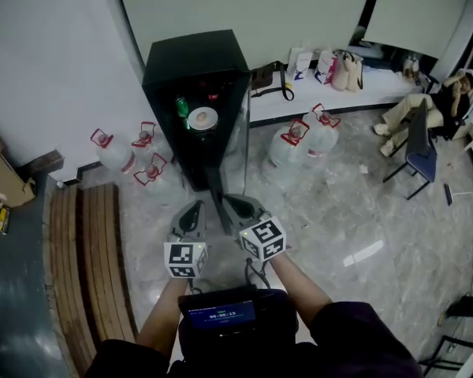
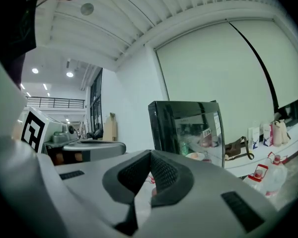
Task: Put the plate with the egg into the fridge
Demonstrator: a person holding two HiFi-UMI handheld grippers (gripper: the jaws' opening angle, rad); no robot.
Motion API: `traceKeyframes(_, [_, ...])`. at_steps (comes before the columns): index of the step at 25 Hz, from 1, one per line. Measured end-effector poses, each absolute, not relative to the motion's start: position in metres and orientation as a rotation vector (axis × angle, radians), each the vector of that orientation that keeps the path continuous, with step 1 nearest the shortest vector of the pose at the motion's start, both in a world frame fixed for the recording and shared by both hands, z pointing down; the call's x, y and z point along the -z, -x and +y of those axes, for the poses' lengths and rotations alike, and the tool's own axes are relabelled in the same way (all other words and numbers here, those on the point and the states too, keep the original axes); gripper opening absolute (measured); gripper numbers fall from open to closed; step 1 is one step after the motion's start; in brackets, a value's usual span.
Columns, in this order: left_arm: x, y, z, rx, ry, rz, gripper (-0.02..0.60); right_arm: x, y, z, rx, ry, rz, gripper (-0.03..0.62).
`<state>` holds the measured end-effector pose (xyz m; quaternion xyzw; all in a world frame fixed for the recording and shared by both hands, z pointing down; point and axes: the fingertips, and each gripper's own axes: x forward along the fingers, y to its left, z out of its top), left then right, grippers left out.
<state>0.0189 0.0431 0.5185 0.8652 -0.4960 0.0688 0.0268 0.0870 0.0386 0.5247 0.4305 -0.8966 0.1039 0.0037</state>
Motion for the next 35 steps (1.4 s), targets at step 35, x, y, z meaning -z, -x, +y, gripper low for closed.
traceKeyframes(35, [-0.481,0.166,-0.109,-0.118,-2.595,-1.725,0.009,-0.482,0.092,-0.146,-0.125,-1.380,-2.805,0.008])
